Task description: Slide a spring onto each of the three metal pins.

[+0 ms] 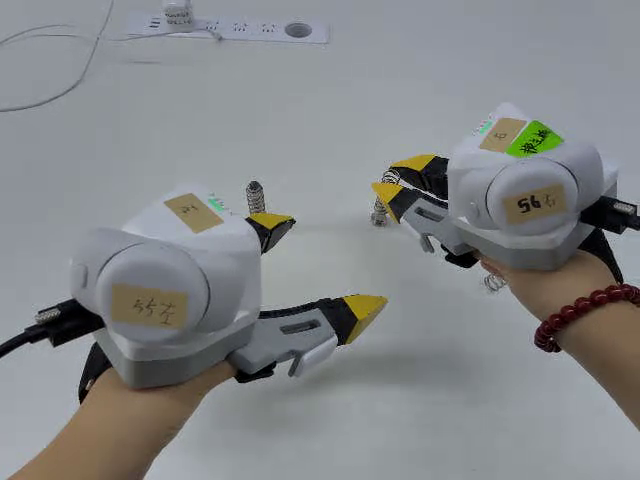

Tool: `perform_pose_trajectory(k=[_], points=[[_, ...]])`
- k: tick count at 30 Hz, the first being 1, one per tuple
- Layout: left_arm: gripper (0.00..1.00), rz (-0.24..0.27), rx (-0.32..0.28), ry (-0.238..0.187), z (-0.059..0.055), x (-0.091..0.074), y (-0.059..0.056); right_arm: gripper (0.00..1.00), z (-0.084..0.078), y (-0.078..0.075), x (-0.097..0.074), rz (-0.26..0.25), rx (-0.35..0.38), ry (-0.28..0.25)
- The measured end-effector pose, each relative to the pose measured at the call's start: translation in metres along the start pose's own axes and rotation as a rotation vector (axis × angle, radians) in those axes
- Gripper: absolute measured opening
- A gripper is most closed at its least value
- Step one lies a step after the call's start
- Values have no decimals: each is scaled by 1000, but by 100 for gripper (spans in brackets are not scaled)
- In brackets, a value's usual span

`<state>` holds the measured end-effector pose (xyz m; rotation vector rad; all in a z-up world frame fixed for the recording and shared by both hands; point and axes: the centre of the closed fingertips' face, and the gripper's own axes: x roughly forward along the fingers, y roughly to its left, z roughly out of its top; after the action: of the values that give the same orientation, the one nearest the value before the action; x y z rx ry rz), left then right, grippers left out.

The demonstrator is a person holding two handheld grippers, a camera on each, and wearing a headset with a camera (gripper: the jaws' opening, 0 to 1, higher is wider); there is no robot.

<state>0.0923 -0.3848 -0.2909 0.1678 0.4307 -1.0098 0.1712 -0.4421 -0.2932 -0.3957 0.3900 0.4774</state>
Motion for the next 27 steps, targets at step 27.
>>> perform_pose_trajectory(k=[27], points=[[64, 2, 4, 7, 0, 0, 1, 16, -16, 4, 6, 2, 37, 58]])
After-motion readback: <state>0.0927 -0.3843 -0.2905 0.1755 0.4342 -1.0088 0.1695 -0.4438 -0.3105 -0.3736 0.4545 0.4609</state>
